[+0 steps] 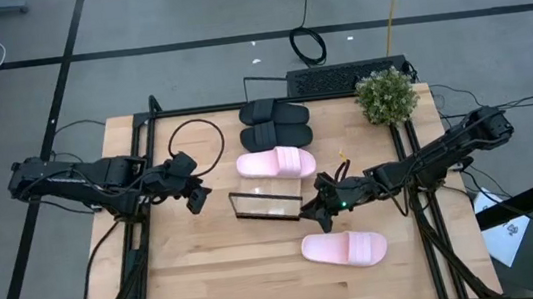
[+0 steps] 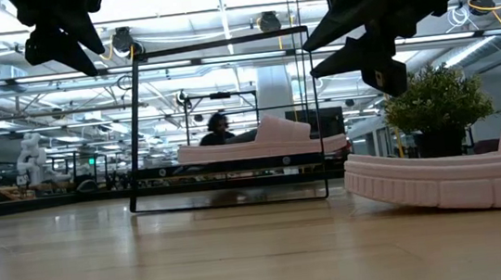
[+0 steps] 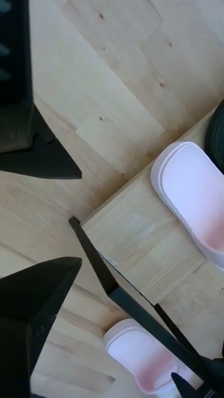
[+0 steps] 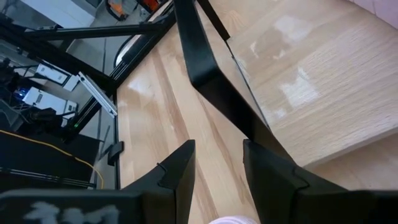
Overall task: Pick and place slides into the shelf
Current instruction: Adjust the shelf
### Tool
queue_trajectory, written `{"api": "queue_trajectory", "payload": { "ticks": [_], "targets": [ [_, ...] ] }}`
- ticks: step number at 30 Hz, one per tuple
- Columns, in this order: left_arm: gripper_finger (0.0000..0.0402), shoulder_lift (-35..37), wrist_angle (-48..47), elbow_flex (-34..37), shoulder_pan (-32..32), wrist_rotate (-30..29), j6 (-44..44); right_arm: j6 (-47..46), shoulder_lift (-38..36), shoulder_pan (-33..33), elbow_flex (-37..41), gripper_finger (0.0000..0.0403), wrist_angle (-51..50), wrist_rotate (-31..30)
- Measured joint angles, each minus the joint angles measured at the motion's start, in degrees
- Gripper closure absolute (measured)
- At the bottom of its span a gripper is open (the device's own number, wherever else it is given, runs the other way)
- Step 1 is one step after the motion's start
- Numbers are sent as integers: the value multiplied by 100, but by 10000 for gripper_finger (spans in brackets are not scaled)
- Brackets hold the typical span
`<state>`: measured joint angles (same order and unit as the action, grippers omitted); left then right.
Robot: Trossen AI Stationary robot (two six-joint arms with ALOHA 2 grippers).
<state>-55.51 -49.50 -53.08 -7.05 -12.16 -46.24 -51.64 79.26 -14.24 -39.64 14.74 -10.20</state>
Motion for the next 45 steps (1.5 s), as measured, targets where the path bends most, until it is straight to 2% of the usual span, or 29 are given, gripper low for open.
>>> {"api": "queue_trajectory", "payload": {
  "ticks": [6, 9, 13, 23, 45],
  "targets": [
    [192, 0, 0, 0, 0, 0, 0, -24, -47, 30, 0, 275, -125, -5],
    [192, 0, 0, 0, 0, 0, 17, -93, -129, 65, 4, 275, -332, -203],
    [192, 0, 2, 0, 0, -15, 56, -144, -405, 73, 7, 275, -756, -295],
    [192, 2, 2, -1, 4, -103, 103, -30, -853, 76, 7, 275, -1032, -387],
    [192, 2, 4, 0, 4, -142, 103, -174, -867, 98, 2, 275, -1643, -628]
  ]
}}
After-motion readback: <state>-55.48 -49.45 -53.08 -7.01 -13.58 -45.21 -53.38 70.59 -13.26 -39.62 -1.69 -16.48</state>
